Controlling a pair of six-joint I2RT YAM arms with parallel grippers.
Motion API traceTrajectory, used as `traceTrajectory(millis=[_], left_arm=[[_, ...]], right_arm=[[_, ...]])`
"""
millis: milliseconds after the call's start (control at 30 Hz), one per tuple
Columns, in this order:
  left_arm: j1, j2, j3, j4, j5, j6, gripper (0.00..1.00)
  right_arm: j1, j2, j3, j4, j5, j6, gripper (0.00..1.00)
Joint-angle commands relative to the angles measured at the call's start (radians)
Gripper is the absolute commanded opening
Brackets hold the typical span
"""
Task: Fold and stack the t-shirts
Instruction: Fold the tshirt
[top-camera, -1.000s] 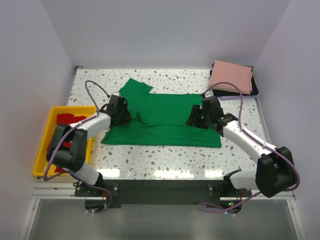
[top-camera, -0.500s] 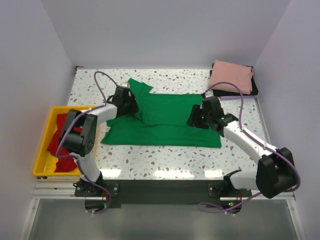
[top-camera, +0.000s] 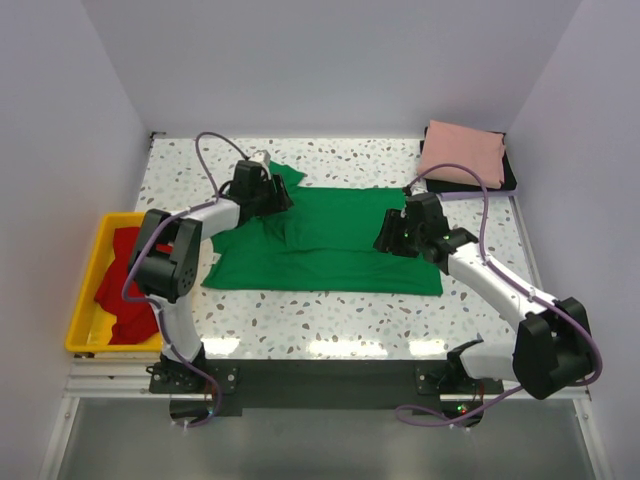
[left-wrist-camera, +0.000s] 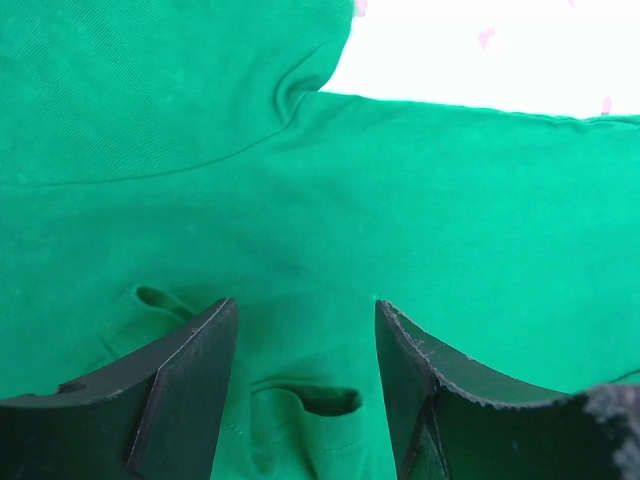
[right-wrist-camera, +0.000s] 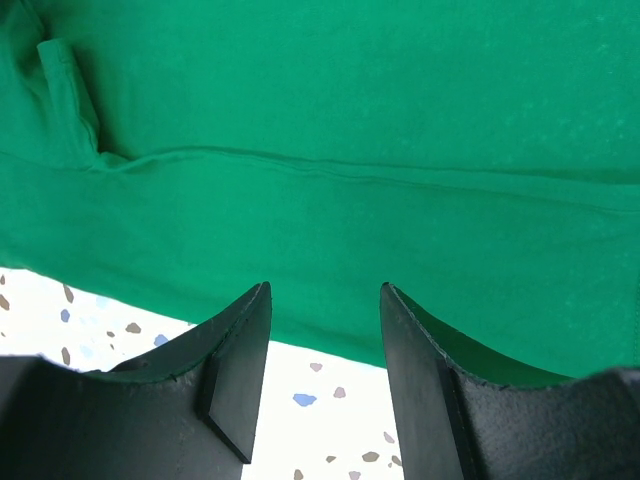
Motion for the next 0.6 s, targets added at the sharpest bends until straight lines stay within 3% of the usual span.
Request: traceTrajectory(millis=[0, 200, 400, 567], left_arm=[[-0.001, -0.043, 0.026, 0.053, 0.029, 0.018, 0.62], [-0.027, -0.122, -0.011, -0.016, -0.008, 0.016, 0.62], [-0.096, -0.148, 0.0, -0.204, -0.229, 0.018, 0.59], [-0.155, -0.107, 0.042, -0.304, -0.292, 0.025, 0.54]], right_arm=[[0.004, -0.014, -0.005, 0.027, -0.002, -0.017, 0.51], [0.005, 0.011, -0.008, 0.043, -0.007, -0.014, 0.51], [0.004, 0.011, -0.016, 0.049, -0.007, -0.008, 0.51], [0.005, 0.009, -0.024, 0.047, -0.007, -0.005, 0.51]])
